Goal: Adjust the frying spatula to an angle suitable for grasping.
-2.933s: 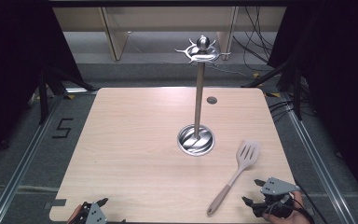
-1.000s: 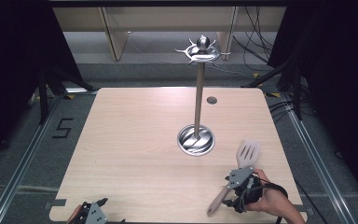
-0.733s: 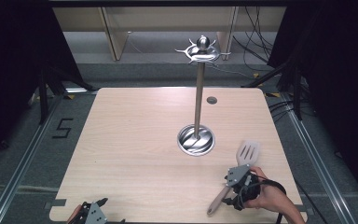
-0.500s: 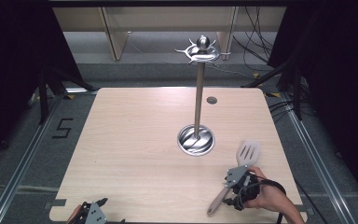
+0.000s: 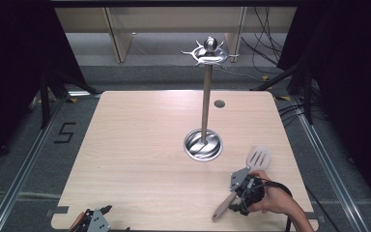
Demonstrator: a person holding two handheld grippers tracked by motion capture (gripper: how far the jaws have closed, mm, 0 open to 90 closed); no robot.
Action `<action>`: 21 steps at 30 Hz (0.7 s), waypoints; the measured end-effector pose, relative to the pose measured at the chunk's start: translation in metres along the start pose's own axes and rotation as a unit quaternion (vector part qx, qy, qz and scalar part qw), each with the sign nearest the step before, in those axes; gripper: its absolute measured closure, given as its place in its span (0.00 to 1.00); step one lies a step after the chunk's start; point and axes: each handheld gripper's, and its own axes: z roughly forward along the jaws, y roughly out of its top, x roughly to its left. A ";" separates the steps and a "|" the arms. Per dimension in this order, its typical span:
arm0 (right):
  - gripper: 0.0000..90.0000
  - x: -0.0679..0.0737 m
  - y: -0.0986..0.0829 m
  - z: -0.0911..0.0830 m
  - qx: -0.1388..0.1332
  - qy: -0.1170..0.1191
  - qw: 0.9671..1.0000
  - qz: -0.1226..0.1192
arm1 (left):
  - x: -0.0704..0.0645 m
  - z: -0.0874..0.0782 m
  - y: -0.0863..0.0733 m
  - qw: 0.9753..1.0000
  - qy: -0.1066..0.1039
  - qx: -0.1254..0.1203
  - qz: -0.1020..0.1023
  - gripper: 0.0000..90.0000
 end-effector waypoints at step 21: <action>0.76 -0.005 0.032 0.001 0.093 -0.040 0.995 -0.018 | -0.001 0.001 -0.001 1.000 0.011 -0.009 0.000 0.17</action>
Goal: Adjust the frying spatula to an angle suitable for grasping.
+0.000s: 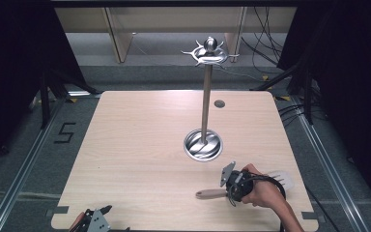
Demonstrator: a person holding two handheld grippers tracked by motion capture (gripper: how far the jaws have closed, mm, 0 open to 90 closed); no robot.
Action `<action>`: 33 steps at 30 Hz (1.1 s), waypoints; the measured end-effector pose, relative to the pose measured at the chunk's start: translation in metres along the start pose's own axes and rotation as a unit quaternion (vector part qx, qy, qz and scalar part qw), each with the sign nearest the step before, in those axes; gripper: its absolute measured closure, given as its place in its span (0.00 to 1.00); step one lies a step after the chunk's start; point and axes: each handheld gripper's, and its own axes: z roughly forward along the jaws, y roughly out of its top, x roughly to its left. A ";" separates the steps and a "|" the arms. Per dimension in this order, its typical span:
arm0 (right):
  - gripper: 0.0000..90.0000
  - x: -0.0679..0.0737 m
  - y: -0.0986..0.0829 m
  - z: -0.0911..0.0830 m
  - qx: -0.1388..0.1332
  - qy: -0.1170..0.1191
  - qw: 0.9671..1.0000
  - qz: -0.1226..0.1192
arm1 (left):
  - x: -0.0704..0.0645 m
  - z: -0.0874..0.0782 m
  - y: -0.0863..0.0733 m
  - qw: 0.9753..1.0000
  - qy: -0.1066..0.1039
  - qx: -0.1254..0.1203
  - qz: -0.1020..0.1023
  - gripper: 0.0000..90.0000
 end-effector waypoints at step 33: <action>0.83 -0.009 0.000 -0.016 -0.018 -0.008 1.000 -0.003 | 0.000 -0.001 0.001 1.000 -0.009 0.005 0.007 0.17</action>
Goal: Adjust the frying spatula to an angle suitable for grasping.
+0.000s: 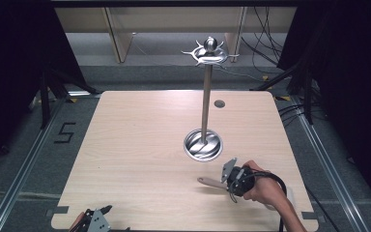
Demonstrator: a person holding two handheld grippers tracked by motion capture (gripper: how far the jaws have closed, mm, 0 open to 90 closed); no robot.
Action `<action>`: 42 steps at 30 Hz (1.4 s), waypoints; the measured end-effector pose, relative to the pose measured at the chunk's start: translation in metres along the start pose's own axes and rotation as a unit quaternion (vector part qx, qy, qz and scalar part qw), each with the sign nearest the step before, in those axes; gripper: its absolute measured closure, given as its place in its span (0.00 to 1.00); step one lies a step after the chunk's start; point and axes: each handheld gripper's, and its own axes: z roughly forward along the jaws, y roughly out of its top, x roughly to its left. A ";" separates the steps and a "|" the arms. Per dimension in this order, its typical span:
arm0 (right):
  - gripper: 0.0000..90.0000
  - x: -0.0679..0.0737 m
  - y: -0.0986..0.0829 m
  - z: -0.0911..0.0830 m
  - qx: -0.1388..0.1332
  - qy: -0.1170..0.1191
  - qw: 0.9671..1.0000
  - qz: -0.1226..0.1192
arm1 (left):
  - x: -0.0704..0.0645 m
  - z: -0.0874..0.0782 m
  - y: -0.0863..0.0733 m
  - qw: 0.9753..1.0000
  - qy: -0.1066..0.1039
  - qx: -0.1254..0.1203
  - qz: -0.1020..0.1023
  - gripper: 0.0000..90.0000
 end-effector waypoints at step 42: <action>0.83 -0.035 -0.048 -0.093 -0.341 -0.065 0.913 0.213 | 0.002 0.001 -0.002 1.000 0.009 -0.001 -0.005 0.17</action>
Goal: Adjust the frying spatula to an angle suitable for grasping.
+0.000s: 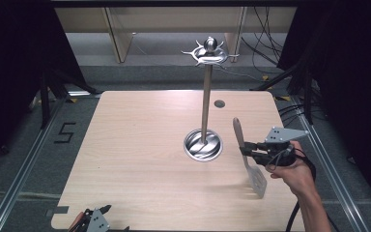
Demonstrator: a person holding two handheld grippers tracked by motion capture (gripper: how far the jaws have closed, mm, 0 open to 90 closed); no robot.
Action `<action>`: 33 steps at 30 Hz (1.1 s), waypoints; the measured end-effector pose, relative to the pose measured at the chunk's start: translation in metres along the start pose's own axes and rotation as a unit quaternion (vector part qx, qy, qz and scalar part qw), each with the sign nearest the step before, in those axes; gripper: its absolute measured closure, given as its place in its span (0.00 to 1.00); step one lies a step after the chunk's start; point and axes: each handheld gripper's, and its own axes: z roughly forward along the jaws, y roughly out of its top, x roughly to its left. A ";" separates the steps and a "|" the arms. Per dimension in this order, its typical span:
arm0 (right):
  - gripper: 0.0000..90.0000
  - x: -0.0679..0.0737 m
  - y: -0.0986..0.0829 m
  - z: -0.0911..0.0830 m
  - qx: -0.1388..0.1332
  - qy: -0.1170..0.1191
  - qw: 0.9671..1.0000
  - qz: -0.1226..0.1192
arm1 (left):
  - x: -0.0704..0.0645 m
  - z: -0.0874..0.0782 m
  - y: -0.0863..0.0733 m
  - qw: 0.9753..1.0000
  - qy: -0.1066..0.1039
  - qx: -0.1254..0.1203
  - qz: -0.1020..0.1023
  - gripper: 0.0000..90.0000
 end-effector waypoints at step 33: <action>0.83 0.012 0.068 0.008 -0.111 0.000 0.994 -0.020 | 0.000 0.001 -0.001 1.000 0.001 -0.012 -0.019 0.17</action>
